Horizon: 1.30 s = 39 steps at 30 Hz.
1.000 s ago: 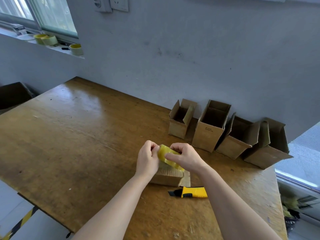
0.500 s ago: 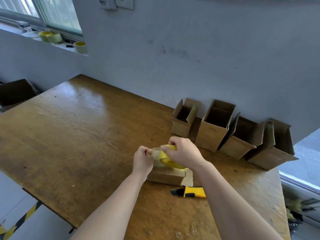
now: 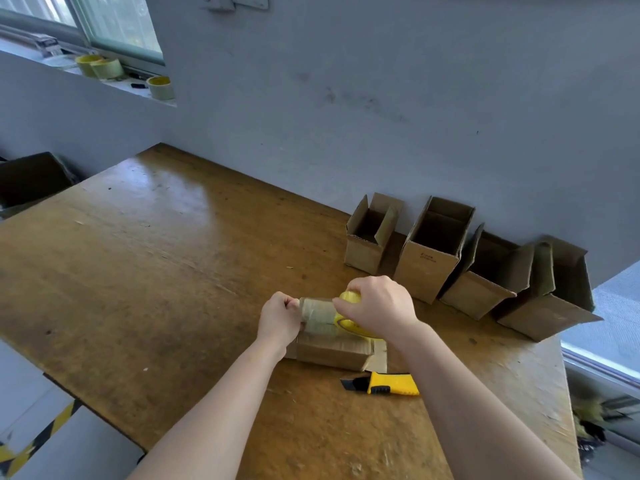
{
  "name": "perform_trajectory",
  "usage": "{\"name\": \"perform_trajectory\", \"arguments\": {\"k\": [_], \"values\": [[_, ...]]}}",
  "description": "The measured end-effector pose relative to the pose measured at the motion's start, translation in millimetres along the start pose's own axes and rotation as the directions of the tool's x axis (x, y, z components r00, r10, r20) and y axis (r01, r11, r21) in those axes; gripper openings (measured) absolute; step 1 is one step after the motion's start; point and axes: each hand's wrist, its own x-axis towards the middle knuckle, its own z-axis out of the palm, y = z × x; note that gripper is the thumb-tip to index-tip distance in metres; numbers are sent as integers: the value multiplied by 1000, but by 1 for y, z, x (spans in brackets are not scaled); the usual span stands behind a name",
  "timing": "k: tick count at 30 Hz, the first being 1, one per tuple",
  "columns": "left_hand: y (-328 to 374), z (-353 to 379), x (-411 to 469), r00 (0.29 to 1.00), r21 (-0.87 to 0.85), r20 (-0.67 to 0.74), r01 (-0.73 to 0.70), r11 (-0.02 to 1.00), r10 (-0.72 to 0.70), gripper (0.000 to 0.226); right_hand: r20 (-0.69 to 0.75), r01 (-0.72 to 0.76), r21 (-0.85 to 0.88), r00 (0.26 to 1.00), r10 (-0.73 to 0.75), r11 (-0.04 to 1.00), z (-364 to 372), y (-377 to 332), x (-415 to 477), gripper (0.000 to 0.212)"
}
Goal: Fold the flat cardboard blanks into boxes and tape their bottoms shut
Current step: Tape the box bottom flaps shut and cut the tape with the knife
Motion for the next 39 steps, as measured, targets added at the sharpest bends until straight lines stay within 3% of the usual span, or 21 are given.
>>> {"name": "perform_trajectory", "arguments": {"k": [5, 13, 27, 29, 33, 36, 39], "values": [[-14, -6, 5, 997, -54, 28, 74, 996, -73, 16, 74, 71, -140, 995, -61, 988, 5, -17, 4, 41], [-15, -7, 17, 976, -78, 101, 200, 977, -192, 18, 127, 67, -207, 991, -41, 976, 9, -29, 10, 42], [-27, 9, 15, 943, 83, 211, 247, 965, -259, 21, 128, 44, -163, 992, -23, 986, 14, -28, 14, 41], [-27, 8, 14, 966, 161, 163, 173, 972, -199, 18, 128, 43, -159, 991, -23, 986, 14, -29, 15, 41], [-20, 5, 8, 995, 417, -23, -77, 906, 95, 6, 122, 34, -167, 992, -13, 985, 14, -29, 15, 40], [-17, 6, -2, 962, 337, -94, -211, 918, 255, 12, 107, 29, -169, 994, -11, 985, 14, -28, 14, 40], [-18, 7, -11, 939, 338, -105, -277, 899, 328, 20, 109, 33, -173, 994, -14, 984, 15, -28, 13, 42]]}}
